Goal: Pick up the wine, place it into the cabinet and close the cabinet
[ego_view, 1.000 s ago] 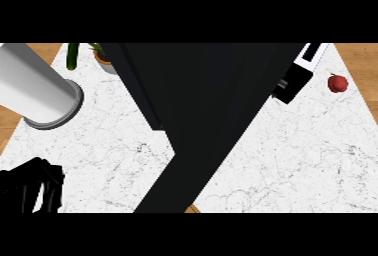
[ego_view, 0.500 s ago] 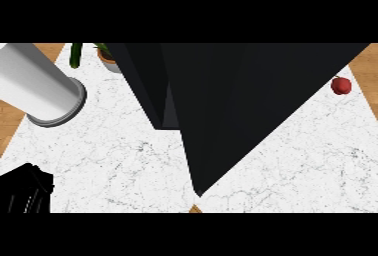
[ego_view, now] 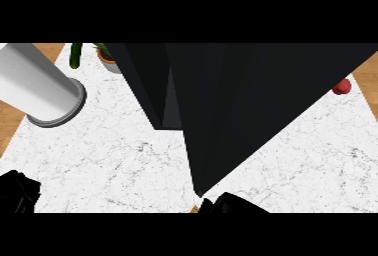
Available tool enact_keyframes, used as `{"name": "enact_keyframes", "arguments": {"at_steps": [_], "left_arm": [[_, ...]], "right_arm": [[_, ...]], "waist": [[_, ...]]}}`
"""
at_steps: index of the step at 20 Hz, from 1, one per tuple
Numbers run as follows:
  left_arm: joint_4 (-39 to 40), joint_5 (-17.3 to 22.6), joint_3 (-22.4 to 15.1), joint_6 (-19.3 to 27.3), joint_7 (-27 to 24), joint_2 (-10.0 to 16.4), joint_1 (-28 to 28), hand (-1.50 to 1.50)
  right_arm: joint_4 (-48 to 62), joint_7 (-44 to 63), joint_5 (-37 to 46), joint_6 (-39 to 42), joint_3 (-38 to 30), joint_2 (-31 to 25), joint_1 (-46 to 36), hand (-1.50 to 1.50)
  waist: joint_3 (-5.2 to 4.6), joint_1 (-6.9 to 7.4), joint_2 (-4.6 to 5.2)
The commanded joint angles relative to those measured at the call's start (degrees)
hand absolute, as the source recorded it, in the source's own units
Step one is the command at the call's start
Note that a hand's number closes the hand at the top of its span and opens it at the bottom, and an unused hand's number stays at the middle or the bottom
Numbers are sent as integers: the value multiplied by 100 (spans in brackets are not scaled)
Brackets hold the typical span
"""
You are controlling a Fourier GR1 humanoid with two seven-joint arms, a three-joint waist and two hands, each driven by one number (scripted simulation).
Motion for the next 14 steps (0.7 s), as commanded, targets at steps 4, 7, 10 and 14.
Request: {"name": "enact_keyframes", "arguments": {"at_steps": [4,7,10,14], "left_arm": [[255,4,236,-342,-37,-75,-13,150],[-60,-4,335,-192,181,-144,-18,150],[76,186,566,-772,-164,-104,503,150],[19,-38,399,-323,310,-299,-172,150]], "right_arm": [[1505,-495,-378,-1664,362,79,-2022,150],[1977,-456,-794,-1971,100,80,-2653,150],[2625,-847,-1146,-1580,-443,80,-2828,150],[3433,-1238,-1673,-1768,-647,81,-3436,150]], "waist": [[3,-28,0],[6,-32,-5],[7,7,0],[9,-41,8]]}}
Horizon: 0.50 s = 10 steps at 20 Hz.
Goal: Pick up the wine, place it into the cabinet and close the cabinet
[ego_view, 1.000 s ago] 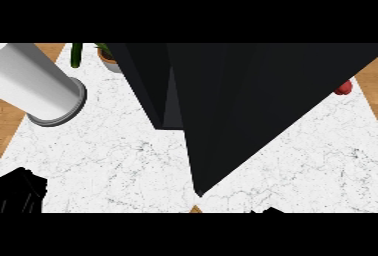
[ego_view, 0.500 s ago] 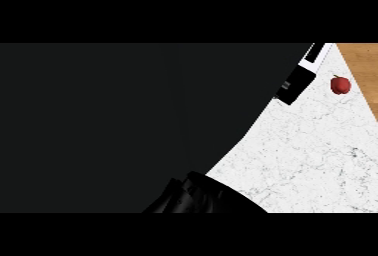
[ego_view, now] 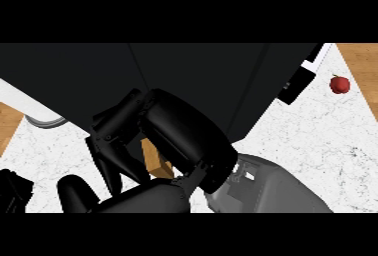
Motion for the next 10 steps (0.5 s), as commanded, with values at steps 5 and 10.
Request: {"name": "enact_keyframes", "arguments": {"at_steps": [5,10], "left_arm": [[70,-405,-10,-70,-25,-311,-34,150],[439,-562,45,-298,-157,-427,-191,150]], "right_arm": [[1174,-795,-339,-359,-85,7,-233,150],[1705,-967,-496,267,-552,7,-92,150]], "waist": [[1,-34,-1],[0,-68,3]]}}
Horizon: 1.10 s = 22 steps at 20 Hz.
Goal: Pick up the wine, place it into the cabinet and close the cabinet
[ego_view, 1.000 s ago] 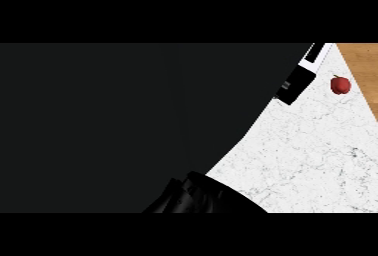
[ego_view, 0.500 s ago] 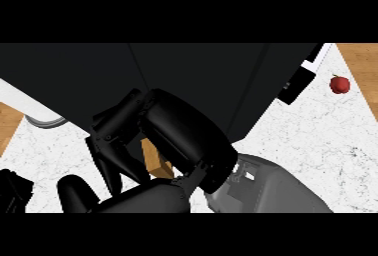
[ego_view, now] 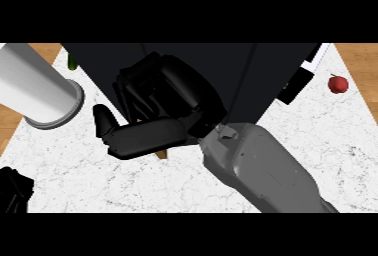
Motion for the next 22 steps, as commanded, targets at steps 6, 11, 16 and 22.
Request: {"name": "enact_keyframes", "arguments": {"at_steps": [6,11,16,22], "left_arm": [[312,-141,101,-210,48,-197,-211,150],[-232,12,260,-153,316,-64,59,150],[-48,-182,-23,-199,181,-277,-47,150],[191,-166,112,-146,251,-213,-342,150]], "right_arm": [[1175,-690,173,431,-315,-3,133,150],[1766,-868,183,1068,-949,-385,100,150],[2317,-1253,263,1487,-1159,-628,-39,150],[2466,-1167,174,1507,-1310,-596,-332,150]], "waist": [[3,-31,24],[7,-2,38],[5,42,91],[0,4,78]]}}
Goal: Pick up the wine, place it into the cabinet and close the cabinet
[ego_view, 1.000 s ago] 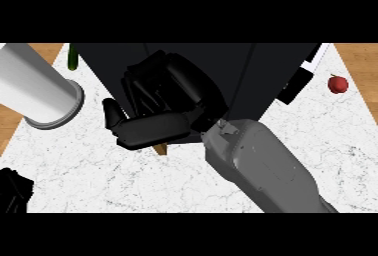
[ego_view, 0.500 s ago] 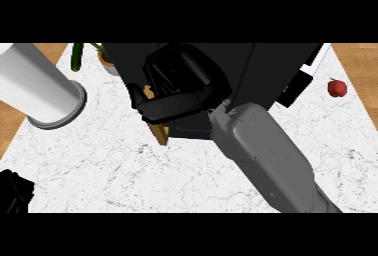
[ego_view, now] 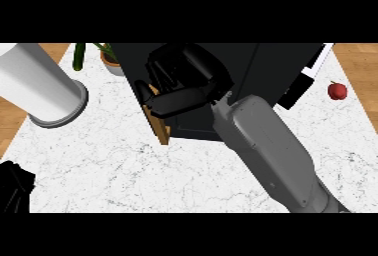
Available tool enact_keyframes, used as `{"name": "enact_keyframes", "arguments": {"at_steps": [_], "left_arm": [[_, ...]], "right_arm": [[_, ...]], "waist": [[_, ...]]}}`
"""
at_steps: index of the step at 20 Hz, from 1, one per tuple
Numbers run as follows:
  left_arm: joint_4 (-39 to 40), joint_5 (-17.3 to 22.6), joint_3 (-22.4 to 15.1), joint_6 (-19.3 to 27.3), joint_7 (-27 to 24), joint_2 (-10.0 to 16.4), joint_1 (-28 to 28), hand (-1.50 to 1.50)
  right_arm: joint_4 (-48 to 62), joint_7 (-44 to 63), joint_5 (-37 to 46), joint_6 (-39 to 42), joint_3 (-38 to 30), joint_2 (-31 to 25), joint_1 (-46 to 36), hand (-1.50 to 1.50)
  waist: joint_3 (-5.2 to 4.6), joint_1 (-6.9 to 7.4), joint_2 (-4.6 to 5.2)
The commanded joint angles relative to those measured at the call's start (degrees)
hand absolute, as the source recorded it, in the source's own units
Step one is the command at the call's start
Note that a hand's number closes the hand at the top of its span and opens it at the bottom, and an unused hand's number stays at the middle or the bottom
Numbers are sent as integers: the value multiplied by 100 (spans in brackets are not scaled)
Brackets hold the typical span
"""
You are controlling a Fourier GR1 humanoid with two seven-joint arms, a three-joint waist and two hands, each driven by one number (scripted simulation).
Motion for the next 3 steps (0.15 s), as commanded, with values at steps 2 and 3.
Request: {"name": "enact_keyframes", "arguments": {"at_steps": [2,3], "left_arm": [[-210,-9,-71,56,56,-80,-27,150],[82,-28,-61,-65,-12,-41,-89,150]], "right_arm": [[945,-147,97,-93,-685,-566,-90,150],[978,-87,96,-68,-700,-592,-211,150]], "waist": [[97,-17,269],[89,-53,286]]}}
